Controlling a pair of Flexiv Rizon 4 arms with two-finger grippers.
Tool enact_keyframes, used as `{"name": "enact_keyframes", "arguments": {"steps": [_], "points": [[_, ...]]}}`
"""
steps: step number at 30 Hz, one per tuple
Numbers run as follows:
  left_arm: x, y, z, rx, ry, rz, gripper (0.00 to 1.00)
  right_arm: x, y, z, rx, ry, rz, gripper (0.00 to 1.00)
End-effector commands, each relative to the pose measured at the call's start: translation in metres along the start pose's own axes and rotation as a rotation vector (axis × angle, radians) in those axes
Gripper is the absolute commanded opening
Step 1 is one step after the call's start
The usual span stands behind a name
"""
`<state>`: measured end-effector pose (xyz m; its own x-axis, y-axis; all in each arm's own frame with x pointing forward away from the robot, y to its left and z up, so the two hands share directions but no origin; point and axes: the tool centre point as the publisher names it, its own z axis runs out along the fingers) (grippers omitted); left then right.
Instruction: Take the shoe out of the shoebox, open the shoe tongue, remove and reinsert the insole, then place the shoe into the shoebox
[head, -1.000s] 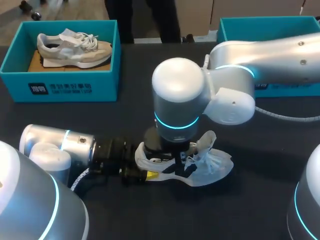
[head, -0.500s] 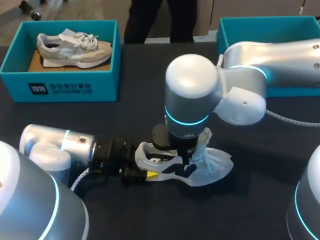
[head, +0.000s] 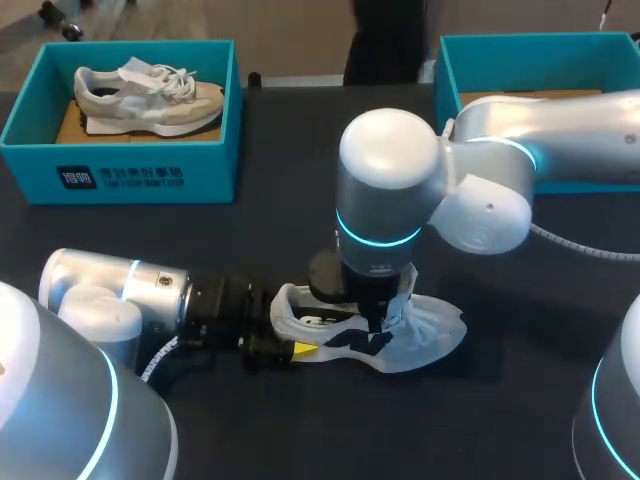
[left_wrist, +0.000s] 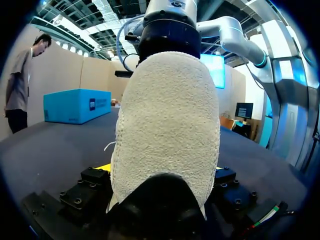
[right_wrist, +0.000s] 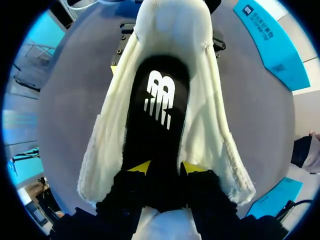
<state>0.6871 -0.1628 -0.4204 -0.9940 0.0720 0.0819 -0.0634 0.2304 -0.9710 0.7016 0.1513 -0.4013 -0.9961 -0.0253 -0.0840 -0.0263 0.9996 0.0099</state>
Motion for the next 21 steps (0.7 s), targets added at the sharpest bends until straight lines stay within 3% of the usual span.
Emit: {"name": "enact_keyframes", "arguments": {"steps": [1,10,16,21], "points": [[-0.001,0.001,0.002,-0.001,-0.002,0.0,0.0,-0.004,0.001,0.01,0.008,0.027,-0.002,0.36],[-0.001,0.001,0.002,-0.001,-0.002,0.0,0.0,-0.002,0.001,0.027,-0.004,0.126,-0.002,0.38],[-0.001,0.001,0.002,-0.001,-0.002,0.0,0.0,0.016,0.0,0.028,-0.006,0.164,0.004,0.25],[-0.001,0.001,0.002,-0.001,-0.002,0.0,0.0,0.027,-0.001,0.024,0.0,0.17,0.019,0.25]]}}
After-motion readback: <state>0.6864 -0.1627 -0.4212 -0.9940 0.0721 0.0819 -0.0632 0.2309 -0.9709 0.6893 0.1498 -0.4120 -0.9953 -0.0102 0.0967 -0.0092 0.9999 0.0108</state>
